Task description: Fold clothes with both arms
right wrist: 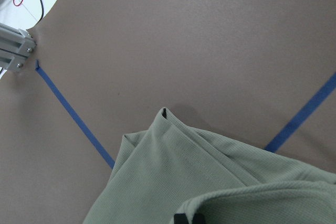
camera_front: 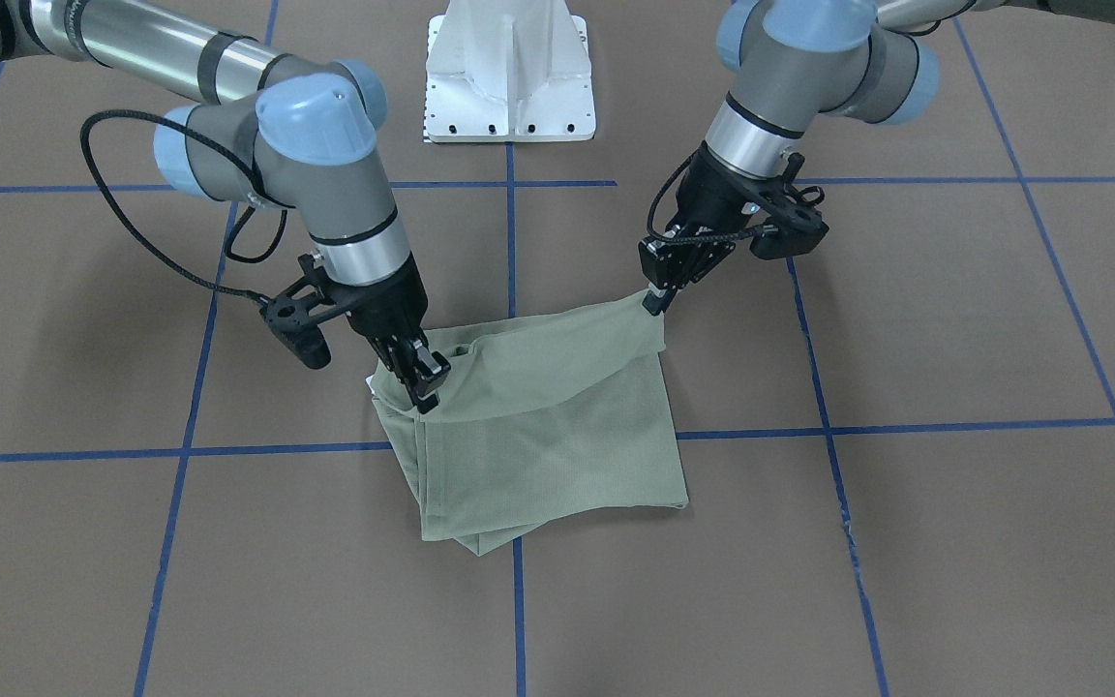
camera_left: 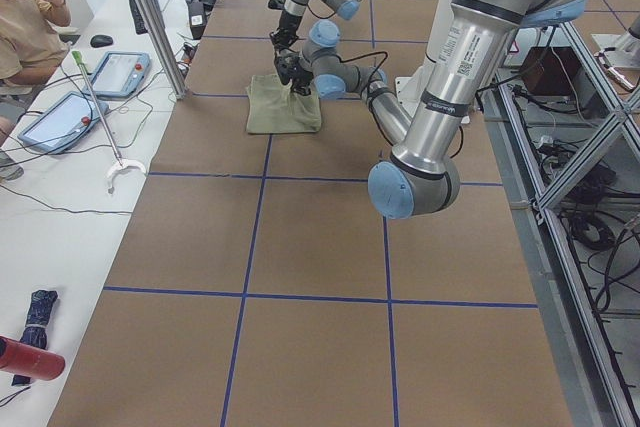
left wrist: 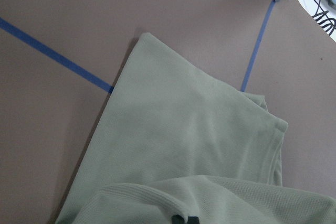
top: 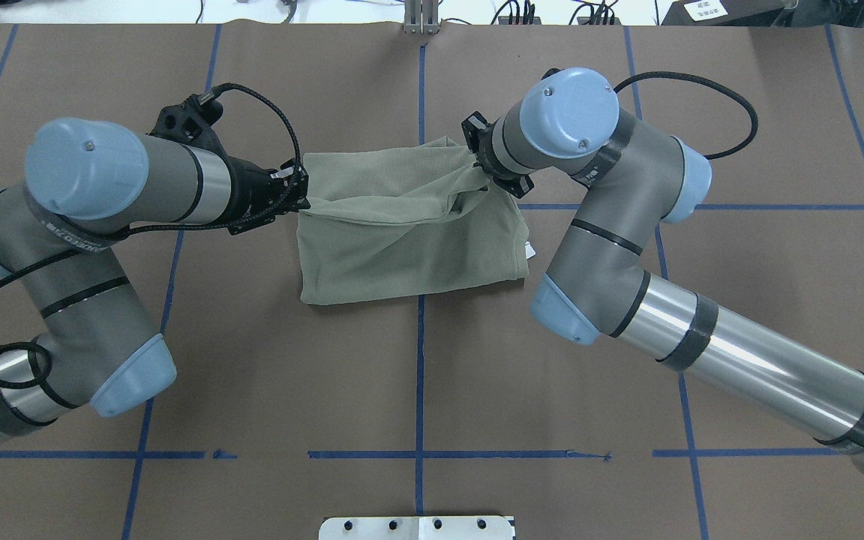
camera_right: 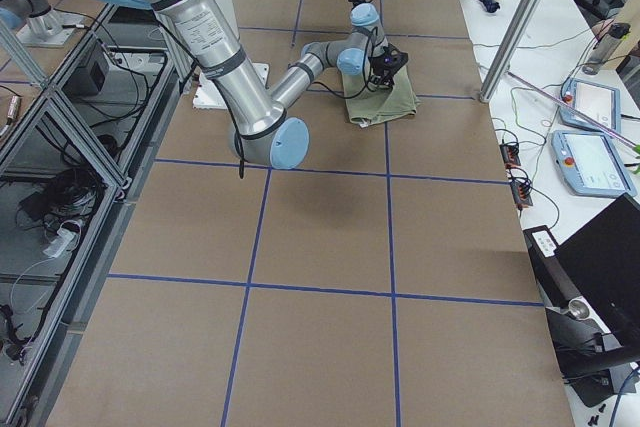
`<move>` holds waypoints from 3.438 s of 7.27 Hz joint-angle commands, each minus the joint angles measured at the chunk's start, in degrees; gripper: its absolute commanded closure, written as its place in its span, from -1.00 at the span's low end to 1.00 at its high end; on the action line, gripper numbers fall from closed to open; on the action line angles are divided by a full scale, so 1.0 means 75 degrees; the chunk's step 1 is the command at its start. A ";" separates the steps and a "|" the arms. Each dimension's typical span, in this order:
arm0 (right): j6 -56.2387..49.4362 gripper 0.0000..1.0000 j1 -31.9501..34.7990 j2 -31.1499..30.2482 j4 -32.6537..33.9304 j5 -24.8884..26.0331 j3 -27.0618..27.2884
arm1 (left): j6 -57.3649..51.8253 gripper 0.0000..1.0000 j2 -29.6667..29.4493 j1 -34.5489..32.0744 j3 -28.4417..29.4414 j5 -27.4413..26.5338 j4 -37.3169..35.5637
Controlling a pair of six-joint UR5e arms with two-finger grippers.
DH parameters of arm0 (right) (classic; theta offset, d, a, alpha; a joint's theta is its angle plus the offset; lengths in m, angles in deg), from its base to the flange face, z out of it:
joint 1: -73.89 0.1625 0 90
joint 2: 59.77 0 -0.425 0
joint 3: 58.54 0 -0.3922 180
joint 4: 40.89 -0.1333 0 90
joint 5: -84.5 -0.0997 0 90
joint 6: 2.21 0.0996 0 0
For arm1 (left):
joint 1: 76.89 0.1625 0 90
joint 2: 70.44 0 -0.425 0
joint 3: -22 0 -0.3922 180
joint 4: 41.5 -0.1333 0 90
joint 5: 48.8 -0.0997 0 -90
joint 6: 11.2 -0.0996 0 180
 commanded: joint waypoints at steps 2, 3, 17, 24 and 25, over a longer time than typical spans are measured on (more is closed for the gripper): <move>-0.0046 1.00 0.0113 0.0448 -0.0998 -0.0052 -0.1529 | -0.0114 1.00 -0.0629 -0.0422 0.2133 -0.0041 0.1507; -0.0115 -0.32 0.0240 0.0785 -0.1452 -0.0052 -0.2345 | -0.0614 1.00 -0.1190 -0.0749 0.3290 -0.0181 0.1870; -1.2530 -1.00 0.5019 -0.3379 -0.0034 -0.4283 -0.1560 | -1.1211 0.00 0.1779 -0.5184 0.2577 0.3397 0.0409; -1.4026 -1.00 0.5574 -0.5069 0.1695 -0.4294 0.0341 | -1.3311 -1.00 0.4143 -0.6399 0.0249 0.4190 -0.1548; -1.4096 -1.00 0.5574 -0.5198 0.1649 -0.4329 0.0342 | -1.3310 -1.00 0.4287 -0.6470 -0.0151 0.4154 -0.1571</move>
